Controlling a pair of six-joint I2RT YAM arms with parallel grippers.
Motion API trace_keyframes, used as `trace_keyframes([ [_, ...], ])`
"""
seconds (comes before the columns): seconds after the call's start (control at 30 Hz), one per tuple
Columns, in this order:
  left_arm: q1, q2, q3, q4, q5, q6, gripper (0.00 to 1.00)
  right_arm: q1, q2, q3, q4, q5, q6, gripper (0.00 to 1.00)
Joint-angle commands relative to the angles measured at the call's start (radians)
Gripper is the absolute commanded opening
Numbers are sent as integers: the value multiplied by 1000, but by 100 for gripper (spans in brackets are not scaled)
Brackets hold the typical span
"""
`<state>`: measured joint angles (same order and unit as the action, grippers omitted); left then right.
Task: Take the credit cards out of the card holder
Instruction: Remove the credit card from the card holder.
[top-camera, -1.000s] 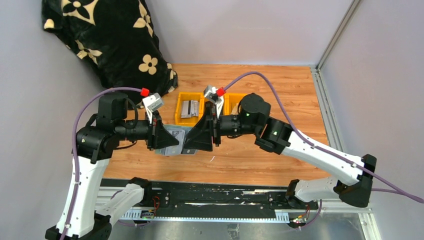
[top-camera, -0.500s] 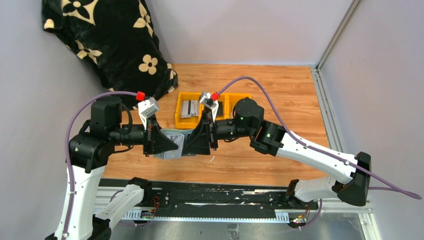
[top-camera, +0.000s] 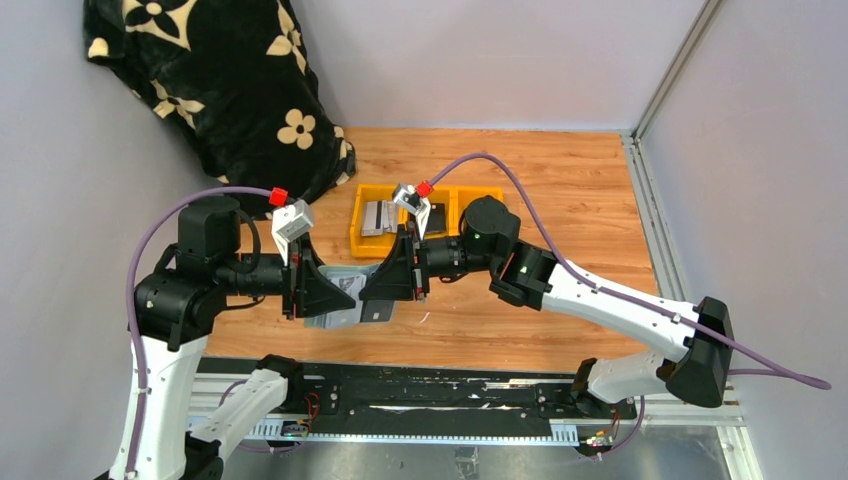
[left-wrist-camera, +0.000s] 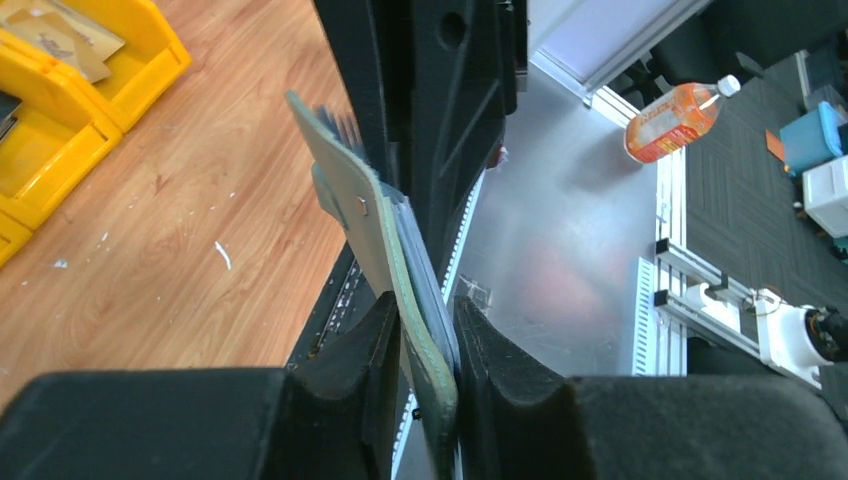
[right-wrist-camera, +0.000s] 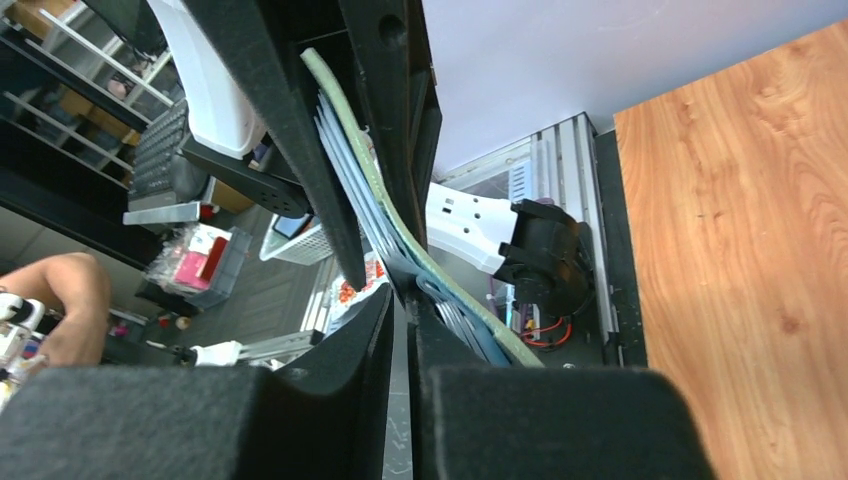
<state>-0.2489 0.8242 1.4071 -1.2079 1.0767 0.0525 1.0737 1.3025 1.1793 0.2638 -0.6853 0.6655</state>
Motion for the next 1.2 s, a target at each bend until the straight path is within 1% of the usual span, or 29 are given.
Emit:
trace_keyframes([
  [0.0, -9, -5, -14, 22, 153, -1, 30, -11, 15, -33, 162, 69, 54, 7],
  [0.03, -9, -3, -17, 21, 153, -2, 34, -11, 13, -40, 176, 69, 62, 2],
  [0.07, -10, -1, -20, 22, 155, -6, 36, -11, 9, -49, 191, 67, 69, 0],
  [0.13, -10, 1, -26, 21, 168, -6, 37, -11, 3, -65, 211, 67, 78, 0],
  [0.2, -10, 3, -30, 24, 187, -8, 37, -15, -7, -84, 227, 64, 85, 0],
  [0.4, -10, 9, -25, 25, 222, -13, 23, -56, -66, -184, 284, 62, 124, 0],
  [0.5, -9, 16, -28, 25, 245, -17, 20, -64, -95, -227, 297, 57, 129, 0],
  [0.7, -10, 22, -36, 23, 243, -11, 18, -66, -118, -257, 287, 59, 128, 0],
  [0.77, -10, 27, -36, 24, 229, -12, 11, -66, -122, -259, 289, 61, 128, 0],
  [0.83, -9, 35, -36, 22, 206, -17, 0, -66, -123, -256, 296, 56, 132, 0],
  [0.87, -9, 36, -36, 23, 188, -18, 0, -66, -120, -252, 297, 51, 136, 7],
  [0.9, -9, 38, -35, 23, 173, -19, 0, -66, -116, -244, 301, 46, 141, 18],
  [0.93, -9, 38, -35, 22, 157, -19, 0, -64, -107, -236, 312, 39, 149, 25],
  [0.97, -9, 39, -32, 20, 141, -17, 0, -62, -94, -229, 327, 36, 157, 30],
  [1.07, -9, 41, -27, 20, 88, -13, 0, -52, -53, -203, 386, 24, 183, 39],
  [1.17, -10, 41, -29, 20, 52, -15, 0, -44, -12, -179, 431, 14, 212, 42],
])
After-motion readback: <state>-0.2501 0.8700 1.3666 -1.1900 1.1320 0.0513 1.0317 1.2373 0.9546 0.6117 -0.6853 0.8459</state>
